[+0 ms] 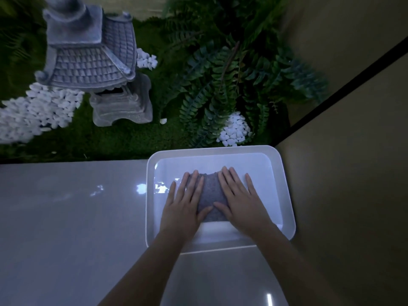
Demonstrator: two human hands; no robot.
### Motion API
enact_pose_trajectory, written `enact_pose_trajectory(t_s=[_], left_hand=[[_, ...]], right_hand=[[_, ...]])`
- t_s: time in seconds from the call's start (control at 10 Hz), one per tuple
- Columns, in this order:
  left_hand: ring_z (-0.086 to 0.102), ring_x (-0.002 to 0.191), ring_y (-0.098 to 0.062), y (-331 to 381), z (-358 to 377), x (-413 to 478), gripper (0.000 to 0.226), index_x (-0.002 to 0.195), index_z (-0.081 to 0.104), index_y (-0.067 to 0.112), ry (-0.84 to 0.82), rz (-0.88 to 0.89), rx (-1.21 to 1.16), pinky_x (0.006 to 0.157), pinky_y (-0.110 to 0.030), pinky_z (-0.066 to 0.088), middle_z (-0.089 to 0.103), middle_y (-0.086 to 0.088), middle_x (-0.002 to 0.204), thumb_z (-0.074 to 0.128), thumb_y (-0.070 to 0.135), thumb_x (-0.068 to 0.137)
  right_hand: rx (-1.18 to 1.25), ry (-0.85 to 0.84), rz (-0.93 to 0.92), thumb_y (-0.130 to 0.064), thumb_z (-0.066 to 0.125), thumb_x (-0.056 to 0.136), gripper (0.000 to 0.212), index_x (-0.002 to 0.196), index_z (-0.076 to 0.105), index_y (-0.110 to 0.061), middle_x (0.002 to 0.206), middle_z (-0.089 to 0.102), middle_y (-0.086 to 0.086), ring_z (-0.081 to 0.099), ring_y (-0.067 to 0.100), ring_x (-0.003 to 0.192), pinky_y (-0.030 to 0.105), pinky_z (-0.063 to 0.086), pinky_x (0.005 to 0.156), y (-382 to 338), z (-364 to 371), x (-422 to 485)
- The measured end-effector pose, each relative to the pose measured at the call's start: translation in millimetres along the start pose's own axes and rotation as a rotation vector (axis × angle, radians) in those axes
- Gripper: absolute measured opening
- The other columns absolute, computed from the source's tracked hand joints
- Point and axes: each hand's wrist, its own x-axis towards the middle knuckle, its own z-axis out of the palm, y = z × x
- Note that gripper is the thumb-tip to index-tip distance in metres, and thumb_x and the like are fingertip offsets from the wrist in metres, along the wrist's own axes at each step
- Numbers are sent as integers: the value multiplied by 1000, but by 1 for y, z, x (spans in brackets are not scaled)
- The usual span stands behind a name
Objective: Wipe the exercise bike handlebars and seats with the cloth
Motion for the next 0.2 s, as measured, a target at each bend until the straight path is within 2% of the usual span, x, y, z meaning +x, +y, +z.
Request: enact_pose_trajectory(t_s=[0.1,0.2], left_hand=[[4,147,-23,-2,-21,-2,74,151,3,15,-85,-31,10,118,-43,9,-1,-4,159,9,59,92],[-15,146,-17,-5,-47,-9,67,151,-10,20,-135,-57,-52,118,-36,-6,-18,2,158,15,54,98]], right_hand=[[34,17,95,-54,13,97,69,151,-9,-17,160,-12,2,-15,17,146,42,-10,117,-1,-21,-6],[84,51,129,-45,22,101,63,152,-4,-18,161,-4,1,-7,14,148,39,-8,117,-7,-53,-21]])
